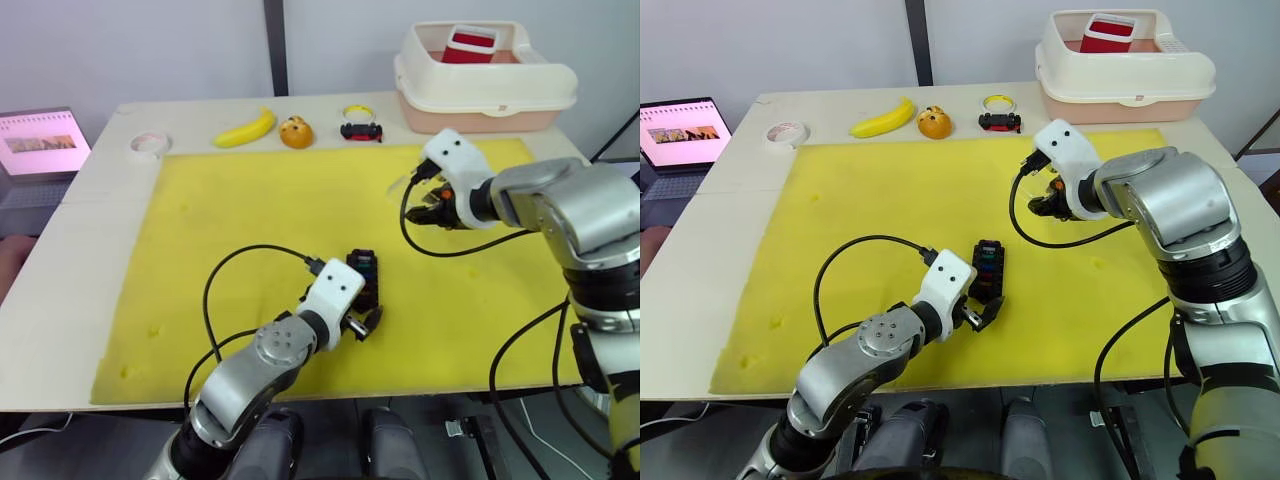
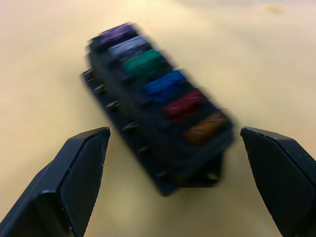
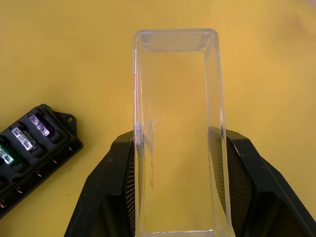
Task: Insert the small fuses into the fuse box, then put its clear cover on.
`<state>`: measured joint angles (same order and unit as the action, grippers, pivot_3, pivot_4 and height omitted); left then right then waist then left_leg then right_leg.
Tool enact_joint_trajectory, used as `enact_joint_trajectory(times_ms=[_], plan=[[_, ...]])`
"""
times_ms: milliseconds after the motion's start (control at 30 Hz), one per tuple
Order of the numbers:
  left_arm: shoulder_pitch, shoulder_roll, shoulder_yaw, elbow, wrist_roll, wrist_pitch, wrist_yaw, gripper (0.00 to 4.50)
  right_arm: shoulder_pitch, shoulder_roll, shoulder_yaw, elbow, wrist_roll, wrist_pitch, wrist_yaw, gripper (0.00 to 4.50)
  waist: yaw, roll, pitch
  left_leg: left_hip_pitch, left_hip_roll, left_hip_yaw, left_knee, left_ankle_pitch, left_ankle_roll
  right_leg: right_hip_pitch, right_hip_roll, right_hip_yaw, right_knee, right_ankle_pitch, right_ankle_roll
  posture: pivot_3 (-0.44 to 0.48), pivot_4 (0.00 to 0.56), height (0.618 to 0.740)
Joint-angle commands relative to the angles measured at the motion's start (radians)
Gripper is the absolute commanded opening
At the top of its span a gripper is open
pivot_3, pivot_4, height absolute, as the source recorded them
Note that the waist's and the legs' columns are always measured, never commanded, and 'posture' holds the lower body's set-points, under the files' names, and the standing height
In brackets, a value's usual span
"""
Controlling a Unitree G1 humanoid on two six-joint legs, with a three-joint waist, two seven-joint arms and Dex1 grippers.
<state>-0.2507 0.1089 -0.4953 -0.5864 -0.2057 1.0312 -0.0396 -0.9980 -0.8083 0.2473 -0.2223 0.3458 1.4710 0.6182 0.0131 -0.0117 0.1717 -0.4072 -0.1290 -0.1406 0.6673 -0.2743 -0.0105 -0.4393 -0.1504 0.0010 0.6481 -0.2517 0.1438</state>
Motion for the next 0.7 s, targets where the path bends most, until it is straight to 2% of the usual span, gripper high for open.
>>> enact_joint_trajectory(times_ms=[33,133,367,533,700], plan=[[-0.027,-0.027,0.023,0.033,0.041,-0.044,0.019,4.5,-0.032,-0.018,-0.03,-0.023,-0.001,-0.015,-0.004,1.7,0.0,0.0,0.0,0.0,0.0,0.0,0.0,0.0,0.0,0.0,0.0,0.0,0.0,0.0,0.0,0.0,0.15,0.74],[-0.041,-0.022,0.067,0.056,0.053,-0.063,0.01,4.5,-0.029,-0.017,-0.034,-0.025,-0.001,-0.018,-0.007,1.7,-0.001,0.0,0.0,0.0,0.0,0.0,0.0,0.0,0.0,0.0,0.0,0.0,0.0,0.0,0.0,0.0,0.15,0.74],[-0.073,0.108,0.172,0.077,0.009,-0.079,-0.131,4.5,-0.007,-0.006,-0.042,-0.037,0.002,-0.032,-0.014,1.7,-0.001,0.0,0.0,0.0,0.0,0.0,0.0,0.0,0.0,0.0,0.0,0.0,0.0,0.0,0.0,0.0,0.15,0.74],[-0.072,0.132,0.193,0.081,-0.003,-0.081,-0.175,4.5,-0.002,0.003,-0.043,-0.036,0.0,-0.037,-0.021,1.7,-0.001,0.0,0.0,0.0,0.0,0.0,0.0,0.0,0.0,0.0,0.0,0.0,0.0,0.0,0.0,0.0,0.15,0.74],[-0.111,0.172,0.209,0.138,-0.05,-0.118,-0.295,4.5,0.013,0.026,-0.058,-0.041,-0.001,-0.048,-0.041,1.7,-0.001,0.0,0.0,0.0,0.0,0.0,0.0,0.0,0.0,0.0,0.0,0.0,0.0,0.0,0.0,0.0,0.15,0.74]])
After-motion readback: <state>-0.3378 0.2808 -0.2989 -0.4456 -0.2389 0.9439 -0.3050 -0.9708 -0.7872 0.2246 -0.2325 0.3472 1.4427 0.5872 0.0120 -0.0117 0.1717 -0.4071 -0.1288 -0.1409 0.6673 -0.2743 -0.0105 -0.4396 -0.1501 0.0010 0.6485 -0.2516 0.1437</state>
